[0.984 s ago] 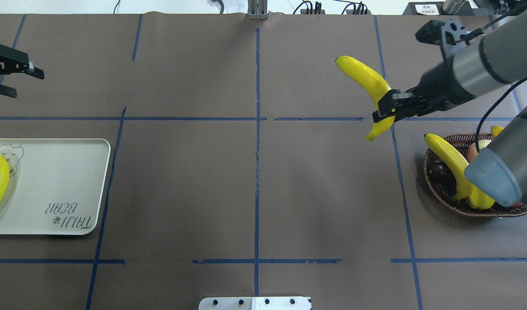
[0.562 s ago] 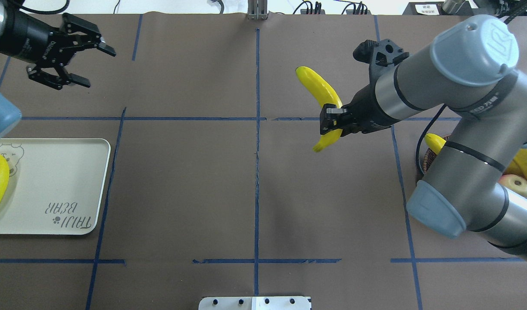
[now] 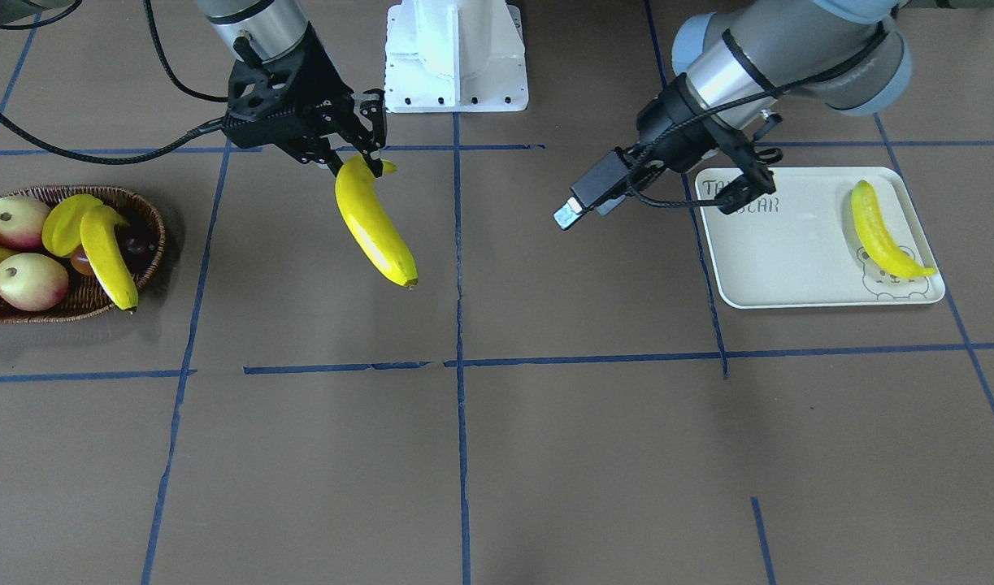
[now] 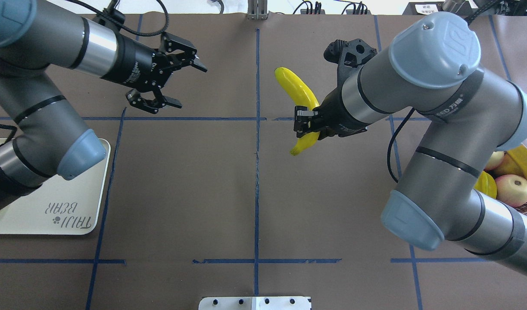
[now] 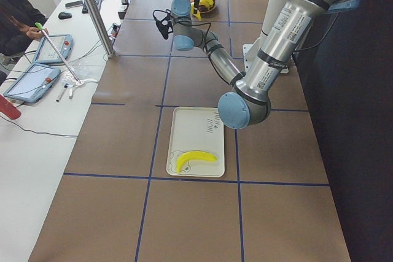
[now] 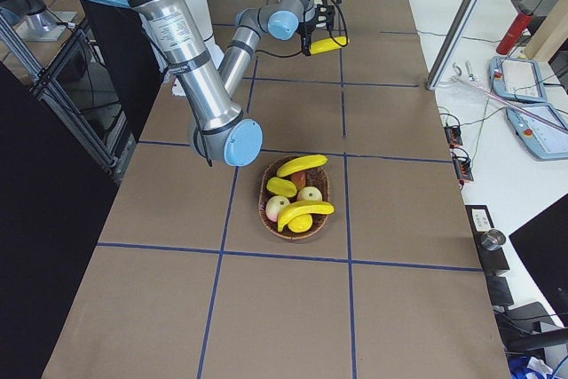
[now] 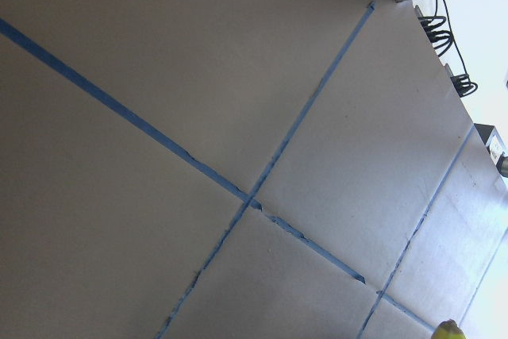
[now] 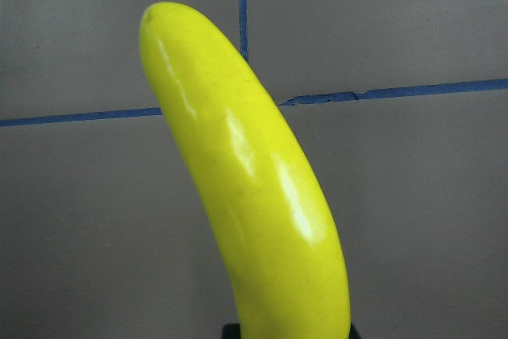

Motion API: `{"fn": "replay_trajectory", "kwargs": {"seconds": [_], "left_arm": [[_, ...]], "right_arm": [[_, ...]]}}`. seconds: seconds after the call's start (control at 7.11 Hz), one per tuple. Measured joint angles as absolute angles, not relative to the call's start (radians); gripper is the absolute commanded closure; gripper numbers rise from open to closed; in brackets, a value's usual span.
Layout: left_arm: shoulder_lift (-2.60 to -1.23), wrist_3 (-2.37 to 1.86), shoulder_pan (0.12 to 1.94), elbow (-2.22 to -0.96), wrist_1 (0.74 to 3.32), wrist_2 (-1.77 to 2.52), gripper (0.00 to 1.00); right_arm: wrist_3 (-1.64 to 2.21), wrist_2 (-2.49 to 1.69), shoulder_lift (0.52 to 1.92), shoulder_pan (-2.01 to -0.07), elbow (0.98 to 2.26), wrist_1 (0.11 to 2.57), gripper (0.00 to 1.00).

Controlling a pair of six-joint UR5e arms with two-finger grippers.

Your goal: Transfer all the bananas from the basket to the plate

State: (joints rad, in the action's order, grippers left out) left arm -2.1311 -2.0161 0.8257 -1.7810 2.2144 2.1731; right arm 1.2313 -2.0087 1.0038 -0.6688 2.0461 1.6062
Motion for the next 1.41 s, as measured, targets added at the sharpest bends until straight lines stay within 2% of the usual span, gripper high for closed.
{"fn": "replay_trajectory", "kwargs": {"seconds": [0.42, 1.12, 1.27, 1.41], "left_arm": [[-2.226, -2.063, 0.714, -1.756, 2.214, 2.007, 0.0], [-2.323, -2.07, 0.659, -1.668, 2.22, 1.928, 0.0], [-2.33, -2.071, 0.645, -1.667, 2.221, 1.908, 0.03], [-2.333, -2.07, 0.638, -1.666, 2.222, 1.901, 0.23]], "right_arm": [[1.235, -1.991, 0.99, -0.634, 2.05, 1.608, 1.0], [1.235, -1.981, 0.983, -0.609, 2.068, 1.606, 1.0], [1.235, -1.98, 0.982, -0.606, 2.069, 1.605, 1.0], [1.235, -1.98, 0.98, -0.602, 2.069, 1.605, 1.0]]}}
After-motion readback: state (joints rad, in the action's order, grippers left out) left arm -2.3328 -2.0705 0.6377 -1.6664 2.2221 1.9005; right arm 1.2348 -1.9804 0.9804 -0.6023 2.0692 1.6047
